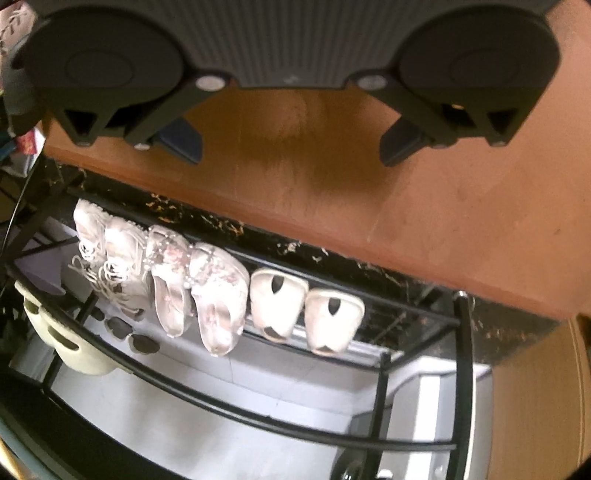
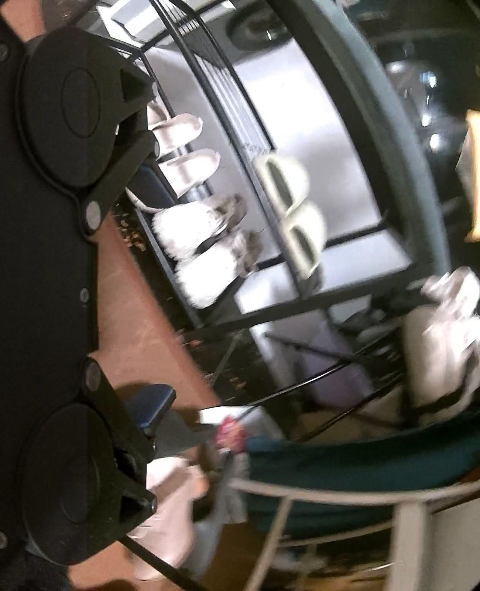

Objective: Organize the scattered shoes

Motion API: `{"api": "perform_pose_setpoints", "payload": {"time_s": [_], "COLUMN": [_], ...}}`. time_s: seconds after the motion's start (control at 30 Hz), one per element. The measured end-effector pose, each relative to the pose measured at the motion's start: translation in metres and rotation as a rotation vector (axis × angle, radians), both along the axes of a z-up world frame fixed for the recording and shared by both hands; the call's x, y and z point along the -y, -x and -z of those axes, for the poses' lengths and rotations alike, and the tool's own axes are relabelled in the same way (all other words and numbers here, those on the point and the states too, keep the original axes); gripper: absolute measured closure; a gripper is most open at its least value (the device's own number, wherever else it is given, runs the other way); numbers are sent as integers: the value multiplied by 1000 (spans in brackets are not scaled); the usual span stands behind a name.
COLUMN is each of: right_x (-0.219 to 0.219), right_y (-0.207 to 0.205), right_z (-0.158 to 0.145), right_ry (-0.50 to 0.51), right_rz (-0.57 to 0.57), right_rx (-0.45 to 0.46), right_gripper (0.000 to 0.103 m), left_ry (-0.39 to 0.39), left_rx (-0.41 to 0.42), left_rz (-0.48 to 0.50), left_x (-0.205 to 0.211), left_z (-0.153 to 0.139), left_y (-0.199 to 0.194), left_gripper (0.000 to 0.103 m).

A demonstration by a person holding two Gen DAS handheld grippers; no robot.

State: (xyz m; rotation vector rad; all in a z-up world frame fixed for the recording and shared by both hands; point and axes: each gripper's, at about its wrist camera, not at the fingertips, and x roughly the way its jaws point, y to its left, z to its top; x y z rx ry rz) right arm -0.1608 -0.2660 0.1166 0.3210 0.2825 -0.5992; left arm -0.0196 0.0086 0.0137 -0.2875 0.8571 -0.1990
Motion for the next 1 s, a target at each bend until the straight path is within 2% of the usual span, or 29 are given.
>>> {"api": "perform_pose_setpoints", "payload": {"time_s": [0.1, 0.2, 0.27, 0.3, 0.4, 0.5, 0.67, 0.9, 1.0], "right_x": [-12, -23, -29, -33, -42, -42, -39, -28, -24], "right_y": [13, 26, 31, 34, 41, 45, 50, 53, 54], "right_z": [-11, -22, -25, -27, -33, -38, -38, -36, -36], "right_ry": [103, 205, 239, 257, 306, 290, 310, 299, 294], "right_rz": [-27, -54, -54, -53, -53, -72, -55, -16, 1], "right_rx": [66, 134, 203, 238, 341, 367, 385, 400, 407], "right_gripper": [0, 0, 0, 0, 0, 0, 0, 0, 0], "left_ry": [61, 66, 35, -20, -74, -122, -160, -150, -90], "left_rx": [-43, -51, -28, 11, 66, 134, 180, 225, 215], "left_rz": [10, 42, 99, 168, 287, 386, 569, 862, 932], "left_x": [2, 14, 30, 52, 96, 151, 218, 291, 317], "left_z": [6, 10, 9, 3, -6, -13, -15, -8, -4], "left_y": [-1, -4, -8, -10, -10, -9, -20, 17, 29], "left_gripper": [1, 1, 1, 1, 1, 1, 1, 1, 1]}}
